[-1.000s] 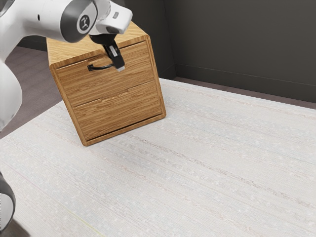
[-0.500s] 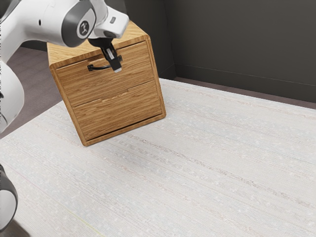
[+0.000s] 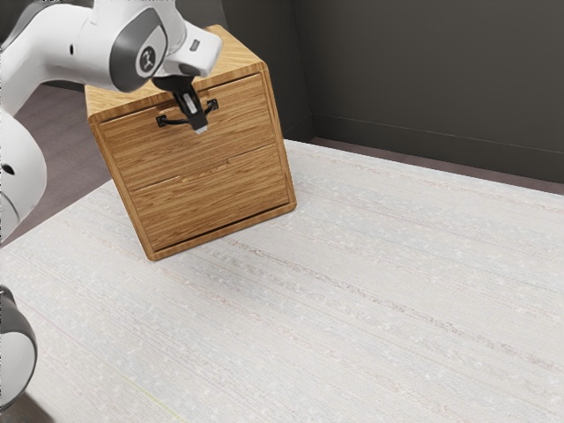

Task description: Pull the drawer handle with one arm to open the drawer

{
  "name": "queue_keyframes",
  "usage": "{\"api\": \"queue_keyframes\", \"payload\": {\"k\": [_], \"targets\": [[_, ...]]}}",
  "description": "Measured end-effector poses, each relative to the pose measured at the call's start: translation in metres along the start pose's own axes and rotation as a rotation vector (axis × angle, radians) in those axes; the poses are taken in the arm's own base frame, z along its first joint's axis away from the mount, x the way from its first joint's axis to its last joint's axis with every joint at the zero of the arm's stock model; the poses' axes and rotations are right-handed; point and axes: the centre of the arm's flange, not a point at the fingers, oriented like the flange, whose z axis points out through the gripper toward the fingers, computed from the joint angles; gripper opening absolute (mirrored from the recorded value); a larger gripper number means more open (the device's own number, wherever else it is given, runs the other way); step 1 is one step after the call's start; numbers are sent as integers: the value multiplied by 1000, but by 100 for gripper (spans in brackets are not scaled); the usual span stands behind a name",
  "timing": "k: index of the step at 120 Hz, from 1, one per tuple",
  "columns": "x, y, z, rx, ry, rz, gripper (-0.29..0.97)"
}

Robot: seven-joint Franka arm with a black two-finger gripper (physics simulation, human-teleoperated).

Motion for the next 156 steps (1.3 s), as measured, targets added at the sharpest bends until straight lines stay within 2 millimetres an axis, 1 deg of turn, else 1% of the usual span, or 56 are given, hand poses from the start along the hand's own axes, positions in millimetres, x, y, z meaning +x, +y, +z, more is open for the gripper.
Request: {"api": "queue_keyframes", "payload": {"k": [45, 61, 99, 156], "targets": [[2, 0, 7, 0, 0, 6, 21], [-4, -5, 11, -1, -7, -3, 18], [-2, -4, 7, -4, 3, -1, 8], [-3, 0, 3, -21, -5, 2, 5]]}}
